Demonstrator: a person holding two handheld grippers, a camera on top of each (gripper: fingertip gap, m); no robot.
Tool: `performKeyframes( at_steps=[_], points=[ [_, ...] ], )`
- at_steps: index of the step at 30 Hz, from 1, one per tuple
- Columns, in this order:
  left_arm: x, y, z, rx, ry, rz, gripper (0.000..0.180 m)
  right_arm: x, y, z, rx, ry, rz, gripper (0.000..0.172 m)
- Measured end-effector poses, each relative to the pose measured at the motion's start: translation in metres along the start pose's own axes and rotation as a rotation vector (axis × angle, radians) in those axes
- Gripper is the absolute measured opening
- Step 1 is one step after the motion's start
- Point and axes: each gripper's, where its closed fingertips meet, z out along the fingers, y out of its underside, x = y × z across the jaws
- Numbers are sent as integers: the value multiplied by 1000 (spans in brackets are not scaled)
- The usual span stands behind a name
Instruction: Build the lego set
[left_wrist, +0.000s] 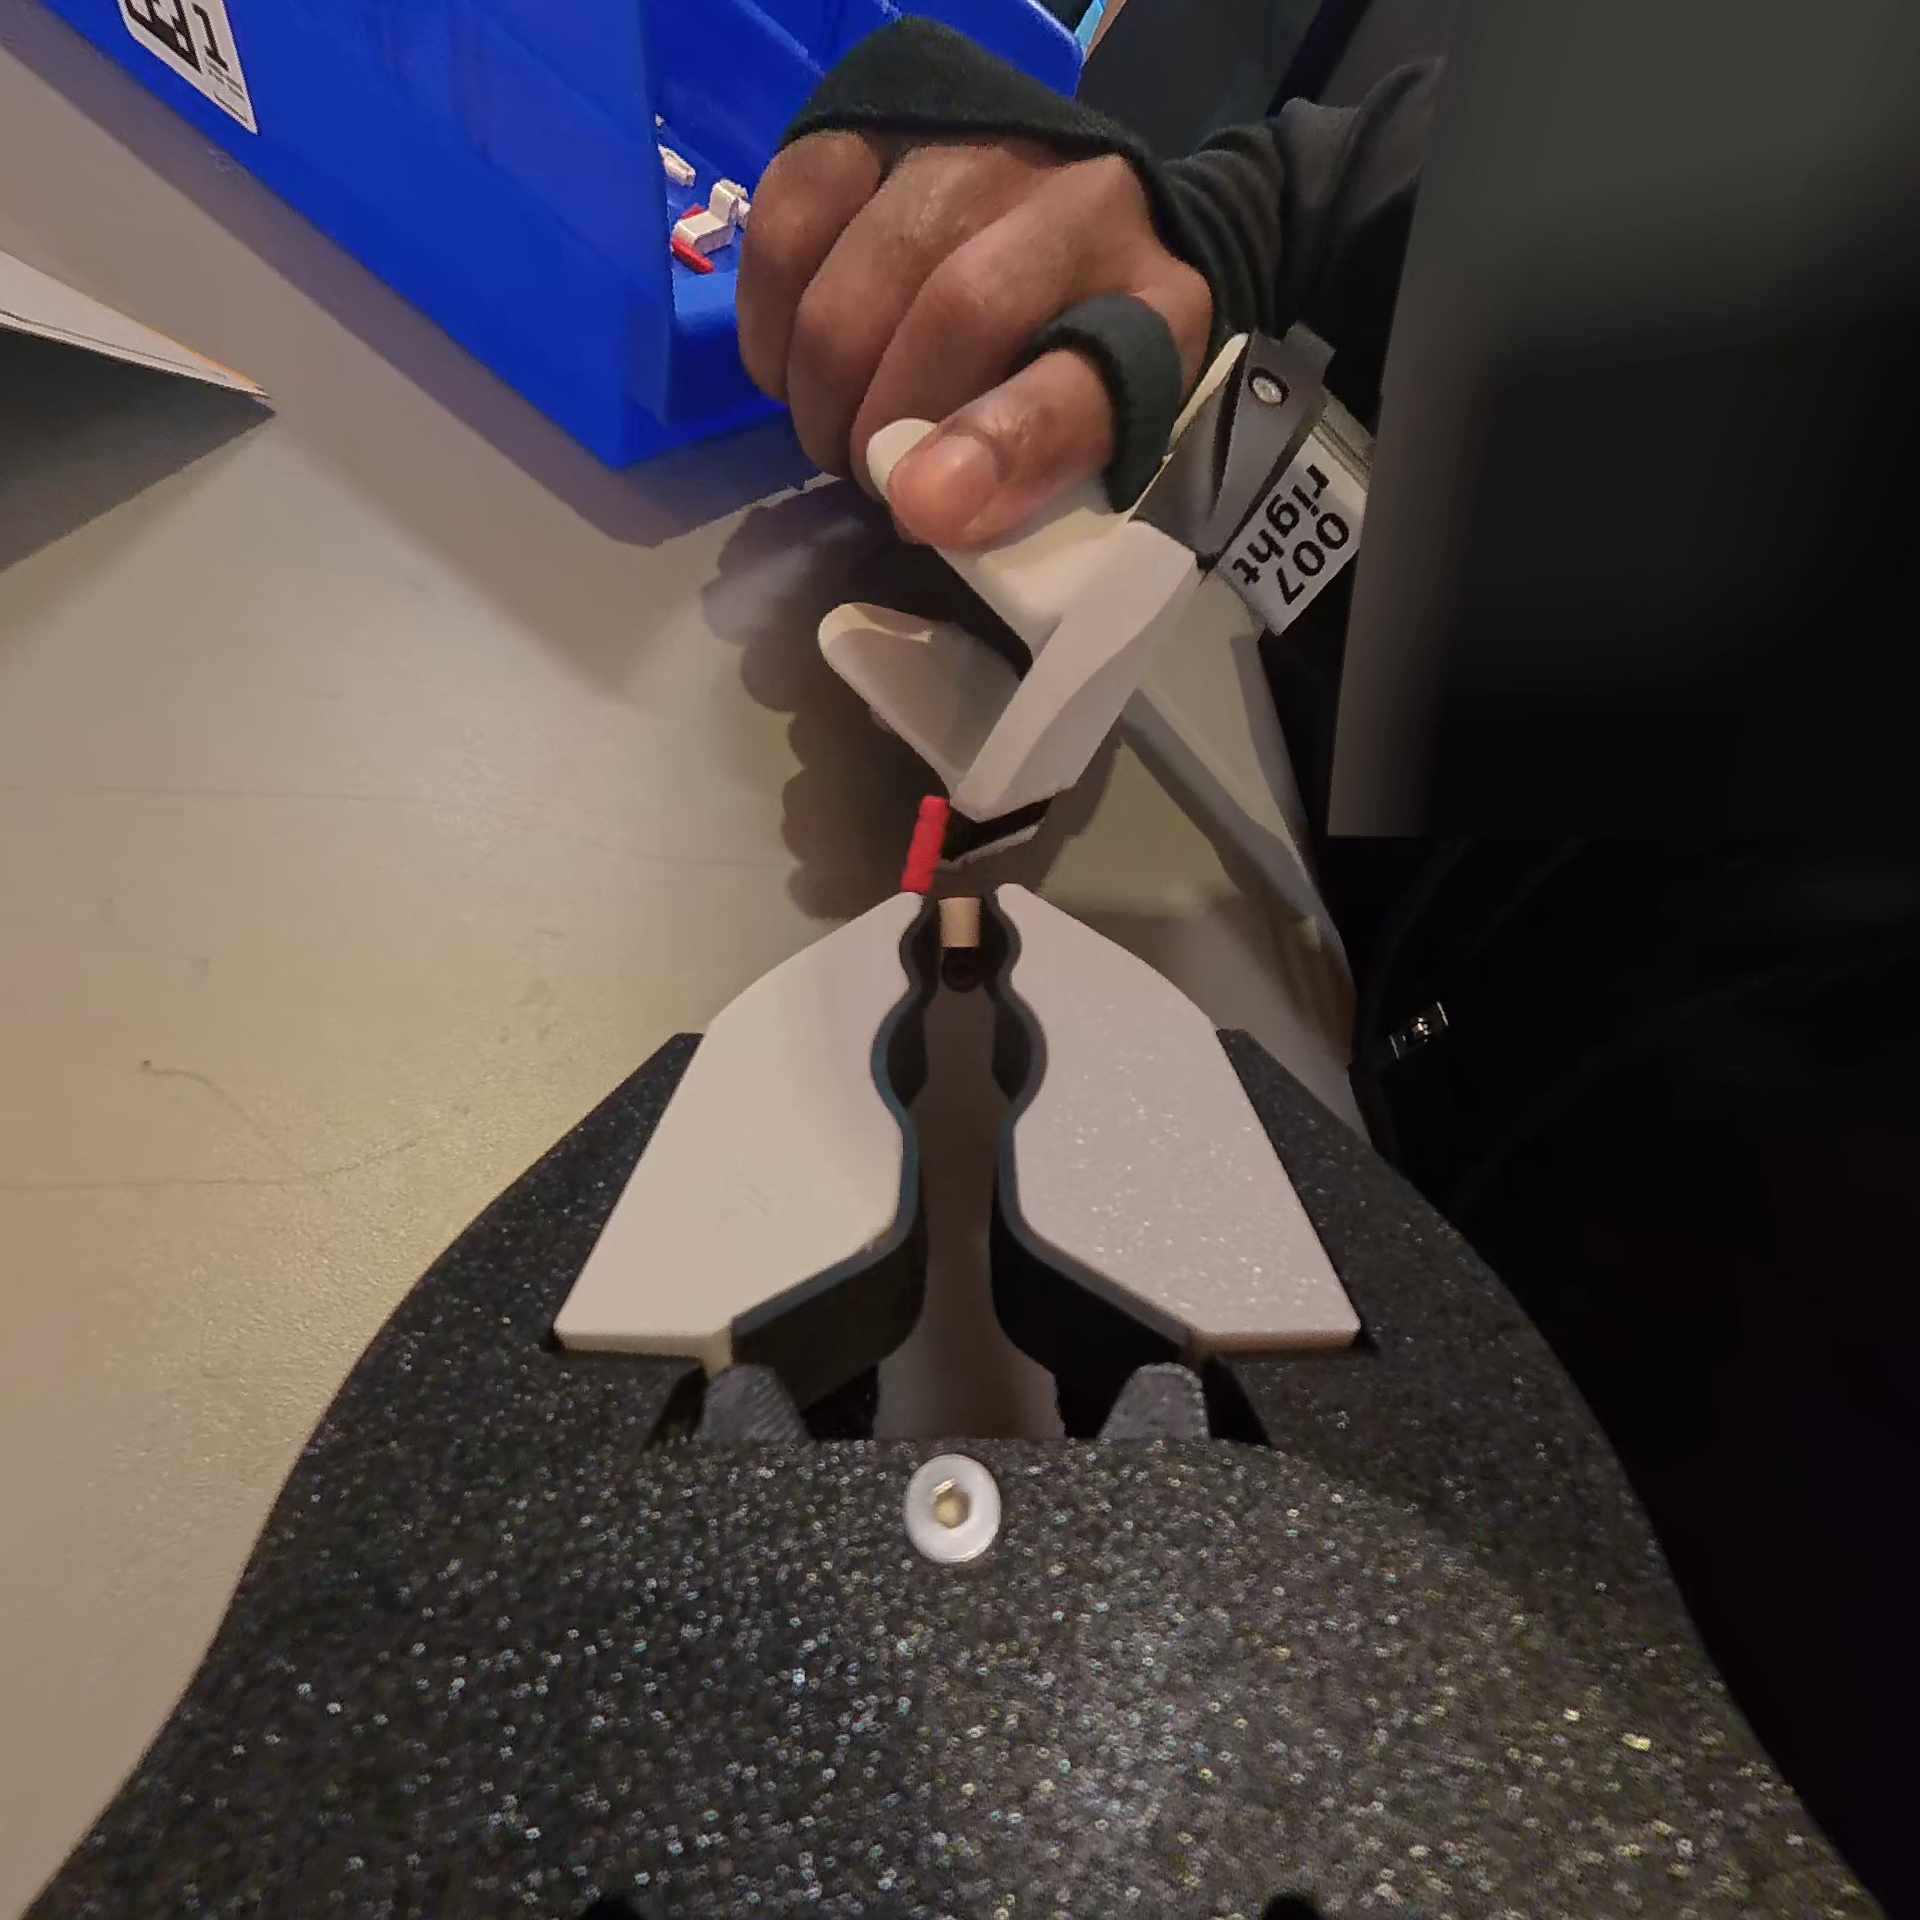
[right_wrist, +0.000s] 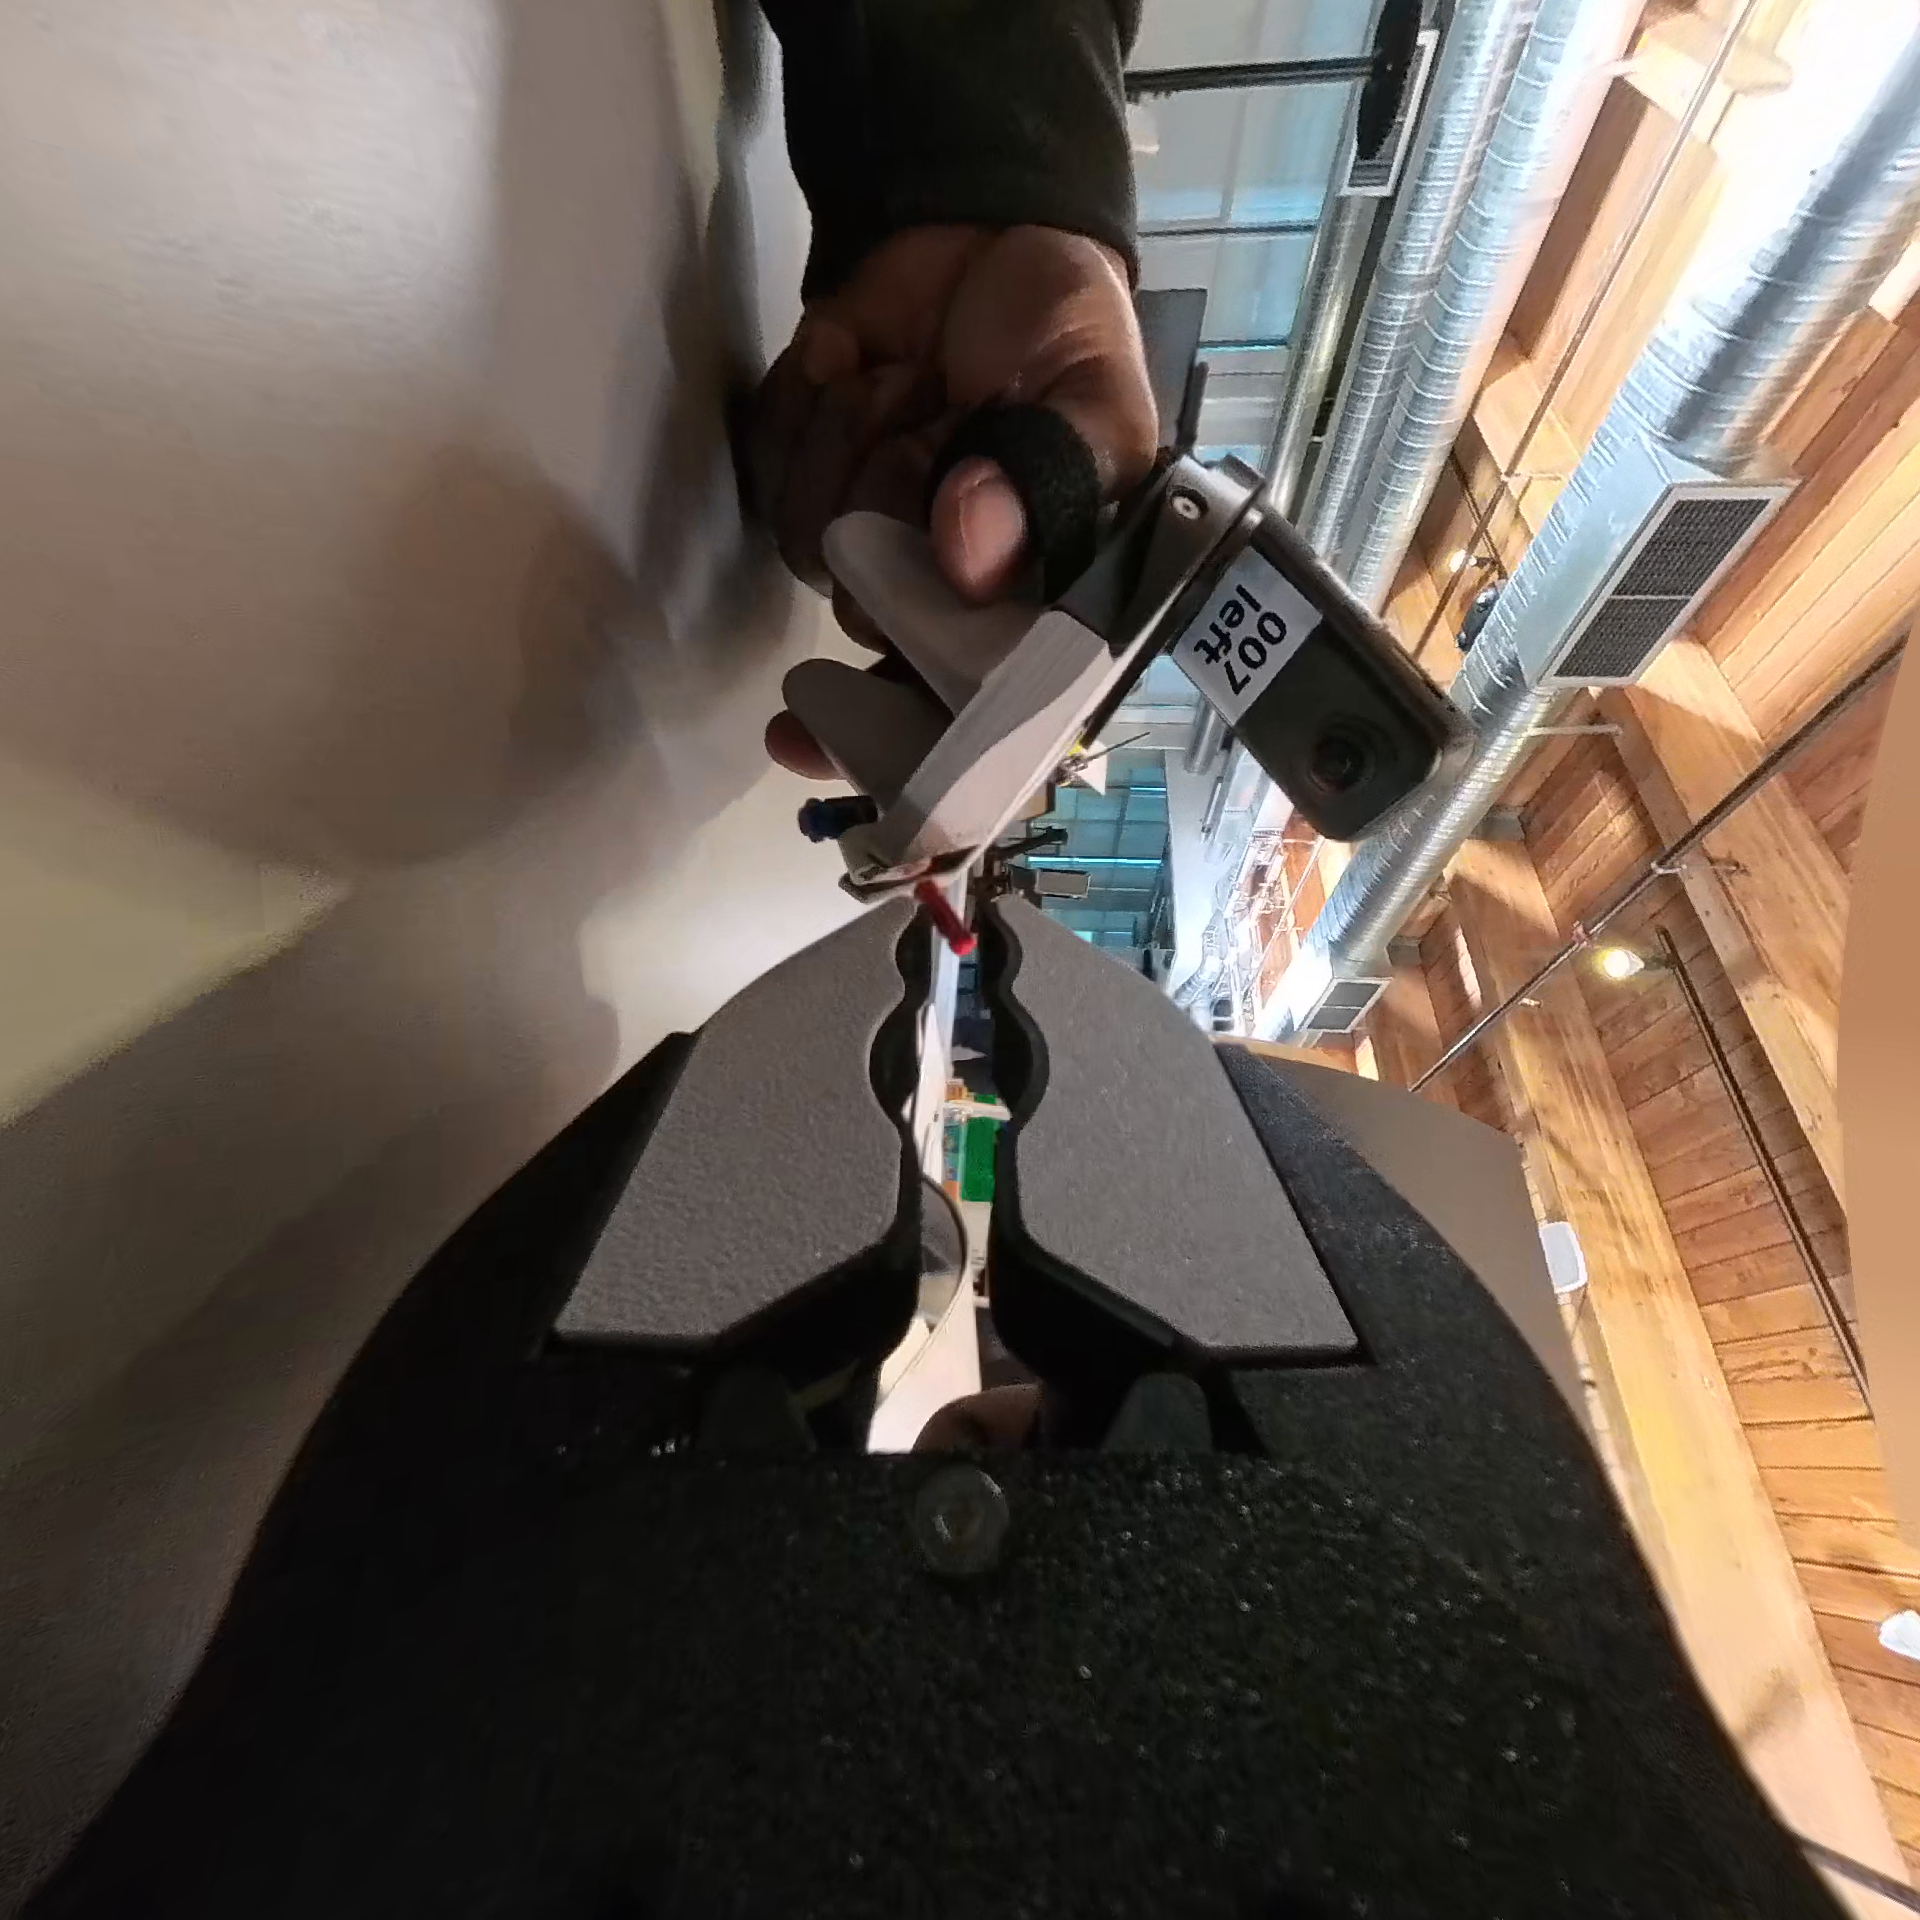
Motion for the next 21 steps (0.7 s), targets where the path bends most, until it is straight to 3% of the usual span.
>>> performKeyframes(
  at_steps=[11, 16, 21],
  points=[
    [-5, 0, -2, 5, -39, -4, 7, -4, 7, 1, -42, -68, 141, 6],
    [-11, -3, -6, 31, -68, -22, 7, -1, 34, 2, -247, -121, 529, 10],
    [-12, -4, -7, 39, -79, -23, 7, -5, 84, 0, -505, -95, 972, 20]
  ],
)
